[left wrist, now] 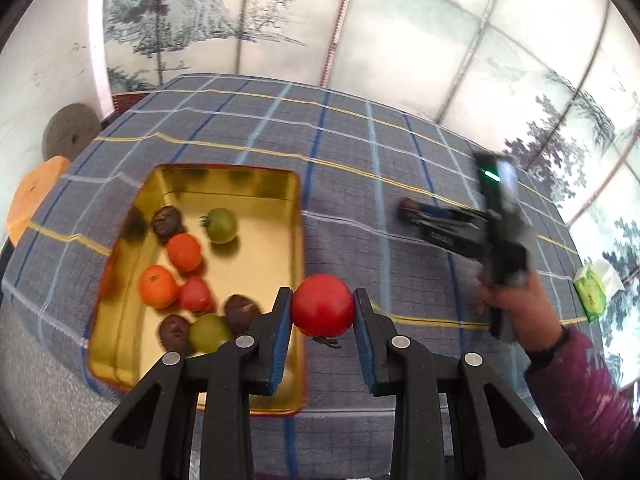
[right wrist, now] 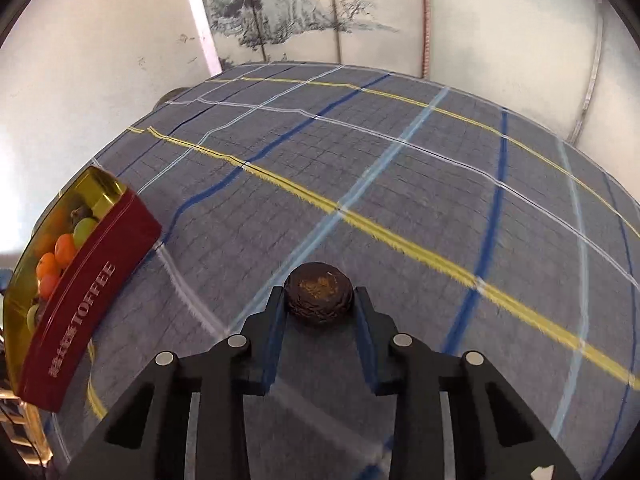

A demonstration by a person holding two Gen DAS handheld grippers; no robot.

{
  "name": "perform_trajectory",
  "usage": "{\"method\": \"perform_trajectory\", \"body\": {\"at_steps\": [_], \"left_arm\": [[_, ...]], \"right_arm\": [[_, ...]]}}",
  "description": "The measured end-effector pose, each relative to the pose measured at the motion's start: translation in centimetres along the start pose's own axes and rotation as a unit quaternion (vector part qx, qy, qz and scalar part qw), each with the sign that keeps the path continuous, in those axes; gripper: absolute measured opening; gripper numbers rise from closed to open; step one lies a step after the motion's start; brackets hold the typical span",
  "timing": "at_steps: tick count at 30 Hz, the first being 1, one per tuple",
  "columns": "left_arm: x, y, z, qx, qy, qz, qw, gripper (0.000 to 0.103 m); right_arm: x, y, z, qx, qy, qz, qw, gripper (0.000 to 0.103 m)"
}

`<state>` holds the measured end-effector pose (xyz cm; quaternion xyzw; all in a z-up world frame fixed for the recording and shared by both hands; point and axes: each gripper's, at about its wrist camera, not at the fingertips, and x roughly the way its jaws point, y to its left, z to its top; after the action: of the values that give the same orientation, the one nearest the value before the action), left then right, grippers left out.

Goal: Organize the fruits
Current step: 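Carry the red tomato toward the tin with the left gripper while the right gripper grasps the last brown fruit, then lower the red tomato into the tin and open the left gripper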

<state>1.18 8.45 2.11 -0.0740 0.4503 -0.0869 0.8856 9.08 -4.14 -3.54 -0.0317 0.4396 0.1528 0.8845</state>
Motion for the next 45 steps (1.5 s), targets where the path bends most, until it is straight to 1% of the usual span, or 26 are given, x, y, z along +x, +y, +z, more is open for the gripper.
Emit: {"method": "perform_trajectory", "body": {"at_steps": [2,6,9,11,16,28,35,45], "left_arm": [[-0.2,1.0,-0.3,-0.002,-0.003,0.017,0.9998,0.031],[-0.2,3.0,-1.0,-0.01,-0.008,0.04,0.9991,0.031],[0.2,4.0,-1.4,-0.017,-0.004,0.045,0.9988,0.031],[0.5,4.3,-1.6,-0.021,-0.001,0.045,0.9988,0.031],[0.7,4.2,-1.7,-0.009,-0.007,0.052,0.9986,0.031],[2.3,3.5,0.0,0.025,-0.024,0.069,0.997,0.031],[3.8,3.1,0.4,0.05,-0.03,0.094,0.9939,0.031],[5.5,3.8,0.9,0.055,-0.024,0.114,0.9917,0.032]], "right_arm": [[-1.6,-0.5,-1.9,0.016,-0.01,-0.008,1.0,0.03],[-4.4,-2.0,-5.5,0.05,-0.014,-0.033,0.998,0.03],[-5.7,-3.2,-7.0,0.073,-0.016,-0.045,0.996,0.03],[-6.1,-3.6,-7.4,0.079,-0.015,-0.049,0.996,0.03],[-6.1,-3.3,-7.5,0.076,-0.013,-0.058,0.995,0.03],[-6.0,-2.9,-7.5,0.067,-0.01,-0.071,0.995,0.03],[-6.0,-2.8,-7.5,0.067,-0.01,-0.072,0.995,0.03],[-6.0,-2.7,-7.5,0.067,-0.01,-0.072,0.995,0.03]]}}
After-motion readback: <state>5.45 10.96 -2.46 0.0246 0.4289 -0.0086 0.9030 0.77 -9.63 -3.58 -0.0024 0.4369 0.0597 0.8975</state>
